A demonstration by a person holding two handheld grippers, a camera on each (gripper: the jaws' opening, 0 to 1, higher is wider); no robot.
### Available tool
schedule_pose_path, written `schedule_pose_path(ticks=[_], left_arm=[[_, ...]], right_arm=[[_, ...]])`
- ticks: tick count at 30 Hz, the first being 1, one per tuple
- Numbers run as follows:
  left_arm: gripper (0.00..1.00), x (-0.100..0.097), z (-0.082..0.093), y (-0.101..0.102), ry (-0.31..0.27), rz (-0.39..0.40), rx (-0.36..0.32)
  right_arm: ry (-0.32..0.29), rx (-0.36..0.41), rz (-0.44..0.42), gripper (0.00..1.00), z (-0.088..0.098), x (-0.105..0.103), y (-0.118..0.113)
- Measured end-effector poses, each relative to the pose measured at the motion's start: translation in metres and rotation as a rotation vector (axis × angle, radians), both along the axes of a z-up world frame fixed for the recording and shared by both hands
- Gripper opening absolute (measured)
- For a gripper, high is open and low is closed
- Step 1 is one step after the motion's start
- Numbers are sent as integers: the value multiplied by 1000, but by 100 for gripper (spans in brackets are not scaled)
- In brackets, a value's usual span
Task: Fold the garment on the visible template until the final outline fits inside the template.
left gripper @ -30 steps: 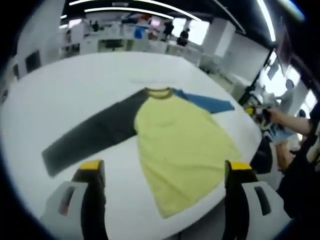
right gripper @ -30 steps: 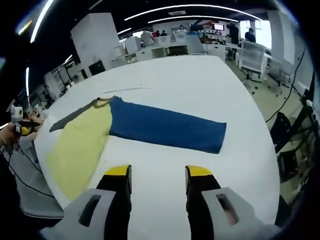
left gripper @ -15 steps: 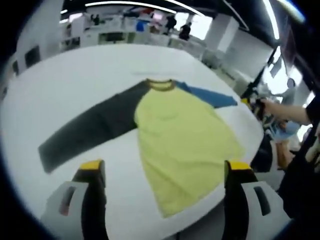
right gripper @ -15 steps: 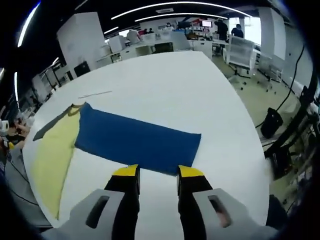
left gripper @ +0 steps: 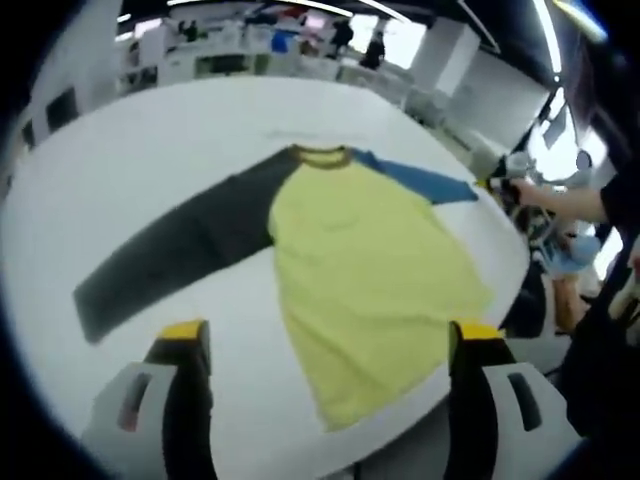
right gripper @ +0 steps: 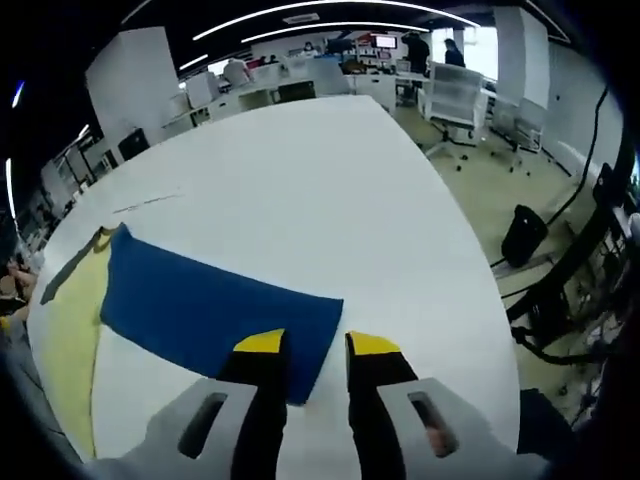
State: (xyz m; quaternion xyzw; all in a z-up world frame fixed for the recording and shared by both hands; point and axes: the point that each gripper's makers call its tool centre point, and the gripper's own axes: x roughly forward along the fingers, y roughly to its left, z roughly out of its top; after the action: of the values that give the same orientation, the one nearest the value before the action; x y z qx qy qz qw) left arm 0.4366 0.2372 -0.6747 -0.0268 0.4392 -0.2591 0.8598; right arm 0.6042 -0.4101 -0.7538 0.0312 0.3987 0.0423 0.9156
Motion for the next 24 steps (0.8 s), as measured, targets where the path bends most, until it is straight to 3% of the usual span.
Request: schedule_pose_path(ticks=[1, 2, 3, 10, 18, 24], left_arm=[[95, 0, -1, 0, 1, 1, -1], [95, -1, -2, 0, 4, 5, -2], [95, -1, -2, 0, 5, 7, -4], [95, -5, -10, -1, 28, -7, 16], [95, -3, -11, -1, 27, -2, 14], [95, -7, -14, 0, 31, -1, 22]], right_arm=[[0, 0, -1, 20, -1, 1, -1], [4, -3, -8, 18, -14, 26, -14], [6, -12, -17, 17, -16, 27, -15], [29, -41, -13, 18, -18, 20, -23], [40, -32, -15, 17, -21, 23, -11], [59, -54, 4, 10, -25, 26, -12]])
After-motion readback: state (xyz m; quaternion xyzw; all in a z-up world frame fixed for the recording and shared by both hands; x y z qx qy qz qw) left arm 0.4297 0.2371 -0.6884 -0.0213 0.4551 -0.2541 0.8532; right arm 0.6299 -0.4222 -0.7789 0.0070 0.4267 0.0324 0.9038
